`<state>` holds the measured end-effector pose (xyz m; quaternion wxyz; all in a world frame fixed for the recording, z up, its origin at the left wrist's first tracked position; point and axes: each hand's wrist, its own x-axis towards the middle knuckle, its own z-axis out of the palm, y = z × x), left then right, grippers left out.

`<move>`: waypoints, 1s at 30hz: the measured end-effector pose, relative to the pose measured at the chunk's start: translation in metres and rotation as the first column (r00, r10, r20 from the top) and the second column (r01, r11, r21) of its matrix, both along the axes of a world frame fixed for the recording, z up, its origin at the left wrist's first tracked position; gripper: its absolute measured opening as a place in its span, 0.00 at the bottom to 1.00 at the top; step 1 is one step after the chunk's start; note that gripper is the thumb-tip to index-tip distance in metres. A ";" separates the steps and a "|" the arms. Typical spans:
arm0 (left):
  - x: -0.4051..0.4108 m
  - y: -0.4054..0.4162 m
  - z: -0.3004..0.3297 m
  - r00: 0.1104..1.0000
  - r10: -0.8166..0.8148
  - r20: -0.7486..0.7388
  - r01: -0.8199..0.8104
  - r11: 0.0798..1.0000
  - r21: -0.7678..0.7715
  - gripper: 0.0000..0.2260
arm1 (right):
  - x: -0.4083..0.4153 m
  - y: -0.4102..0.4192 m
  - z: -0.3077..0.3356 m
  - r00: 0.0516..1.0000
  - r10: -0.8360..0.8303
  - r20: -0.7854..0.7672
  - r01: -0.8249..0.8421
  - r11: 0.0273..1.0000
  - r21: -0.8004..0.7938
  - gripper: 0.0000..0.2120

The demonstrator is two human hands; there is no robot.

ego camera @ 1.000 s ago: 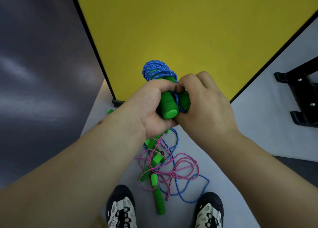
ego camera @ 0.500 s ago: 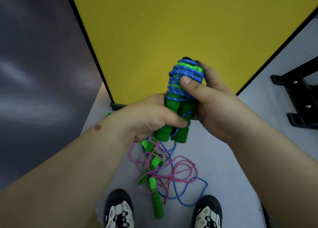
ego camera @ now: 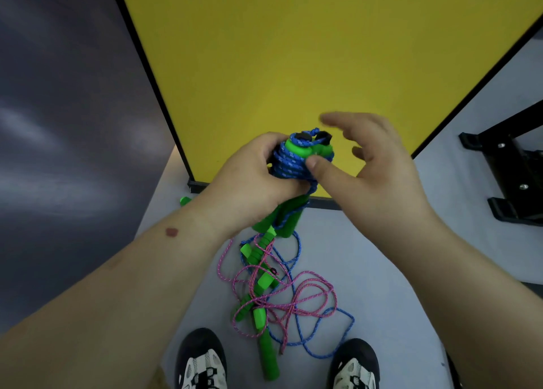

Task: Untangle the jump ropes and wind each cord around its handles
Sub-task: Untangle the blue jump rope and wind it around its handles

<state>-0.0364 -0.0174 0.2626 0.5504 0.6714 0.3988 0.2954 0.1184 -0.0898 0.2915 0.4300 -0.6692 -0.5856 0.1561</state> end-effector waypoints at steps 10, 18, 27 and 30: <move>-0.003 0.002 -0.005 0.985 -0.049 -0.164 0.062 0.995 0.073 0.19 | 0.011 0.007 0.005 0.814 0.095 0.573 -0.178 0.980 0.091 0.04; -0.007 0.002 -0.002 0.984 -0.068 -0.166 0.084 0.992 0.091 0.18 | 0.010 0.006 0.009 0.819 0.209 0.534 -0.247 0.969 -0.001 0.10; -0.008 -0.001 0.004 0.983 -0.073 -0.166 0.096 0.986 0.136 0.18 | -0.001 0.011 0.018 0.932 0.081 -0.354 -0.077 0.997 0.024 0.13; -0.006 -0.006 0.008 0.976 -0.022 -0.218 0.065 0.979 0.193 0.20 | 0.001 0.019 0.017 0.876 -0.046 -0.480 -0.007 0.994 -0.107 0.14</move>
